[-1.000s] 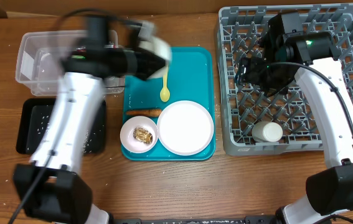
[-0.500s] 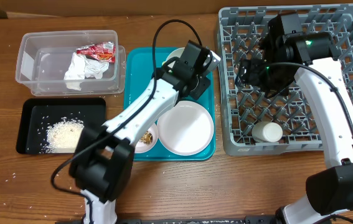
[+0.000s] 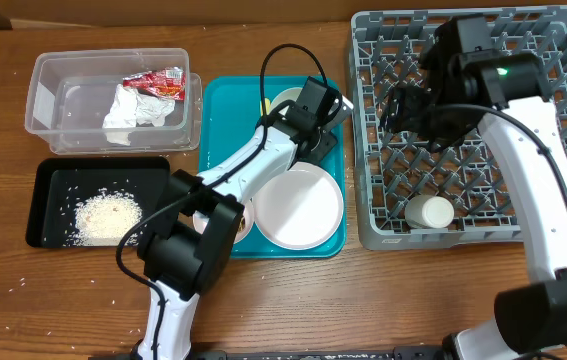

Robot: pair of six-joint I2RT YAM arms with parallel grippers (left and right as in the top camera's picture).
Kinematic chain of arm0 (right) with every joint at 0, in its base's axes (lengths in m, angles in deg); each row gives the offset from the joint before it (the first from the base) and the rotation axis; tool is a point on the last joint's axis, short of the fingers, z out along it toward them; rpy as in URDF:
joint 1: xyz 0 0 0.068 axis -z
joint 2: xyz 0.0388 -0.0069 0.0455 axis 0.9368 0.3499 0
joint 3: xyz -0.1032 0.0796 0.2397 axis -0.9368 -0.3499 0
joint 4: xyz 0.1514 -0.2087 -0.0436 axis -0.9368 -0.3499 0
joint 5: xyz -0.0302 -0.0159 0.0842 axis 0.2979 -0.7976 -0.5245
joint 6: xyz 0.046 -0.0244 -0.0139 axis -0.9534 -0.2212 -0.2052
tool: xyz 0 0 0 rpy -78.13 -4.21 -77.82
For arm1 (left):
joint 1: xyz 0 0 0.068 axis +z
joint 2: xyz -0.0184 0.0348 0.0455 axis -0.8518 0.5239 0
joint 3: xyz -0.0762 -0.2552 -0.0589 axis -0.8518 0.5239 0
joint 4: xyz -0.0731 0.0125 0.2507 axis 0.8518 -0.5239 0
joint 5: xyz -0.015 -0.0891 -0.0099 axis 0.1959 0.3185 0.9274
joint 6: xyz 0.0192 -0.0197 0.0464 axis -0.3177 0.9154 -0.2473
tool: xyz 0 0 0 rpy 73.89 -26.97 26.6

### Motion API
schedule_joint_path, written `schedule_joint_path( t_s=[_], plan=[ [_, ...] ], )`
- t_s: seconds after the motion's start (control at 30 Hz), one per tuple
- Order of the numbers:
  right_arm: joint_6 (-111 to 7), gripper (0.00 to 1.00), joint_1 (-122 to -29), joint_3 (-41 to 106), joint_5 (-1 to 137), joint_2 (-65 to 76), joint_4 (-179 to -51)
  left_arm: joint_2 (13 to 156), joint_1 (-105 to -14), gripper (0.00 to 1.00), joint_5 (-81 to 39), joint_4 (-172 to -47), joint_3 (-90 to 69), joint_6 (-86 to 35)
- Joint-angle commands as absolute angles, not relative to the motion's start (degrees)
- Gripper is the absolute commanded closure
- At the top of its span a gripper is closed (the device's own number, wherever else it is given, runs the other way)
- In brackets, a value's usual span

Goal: Sort waste into correct bins and load items into the dishwasher
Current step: 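Return the empty bowl to the teal tray with the left gripper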

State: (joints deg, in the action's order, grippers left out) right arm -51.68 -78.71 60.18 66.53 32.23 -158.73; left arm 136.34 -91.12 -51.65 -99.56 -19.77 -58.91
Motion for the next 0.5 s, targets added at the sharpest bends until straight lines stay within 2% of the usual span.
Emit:
schedule_joint_path(
  t_s=[0.0, 0.03, 0.07, 0.2, 0.3, 0.47],
  plan=[
    [-51.6, 0.2, -78.8, 64.4, 67.7, 26.5, -159.0, 137.6, -90.7, 0.86, -51.3, -99.5, -20.5, -59.9],
    [-51.6, 0.19, -78.8, 64.8, 67.7, 25.5, -159.1, 137.7, -90.7, 0.79, -51.3, -99.5, -20.5, -59.9],
    [-51.6, 0.18, -78.8, 64.9, 67.7, 24.5, -159.1, 137.7, -90.7, 0.66, -51.3, -99.5, -20.5, -59.8],
    [-51.7, 0.14, -78.8, 65.0, 69.7, 20.7, -159.4, 137.2, -90.7, 0.36, -55.0, -100.0, -21.6, -59.0],
    [-51.7, 0.11, -78.8, 65.0, 71.0, 18.0, -159.6, 135.2, -90.4, 0.25, -61.2, -105.8, -25.8, -56.3],
    [-51.7, 0.09, -78.8, 65.0, 71.3, 13.9, -160.4, 129.9, -89.5, 0.25, -64.6, -128.0, -39.8, -44.6]
  ],
)
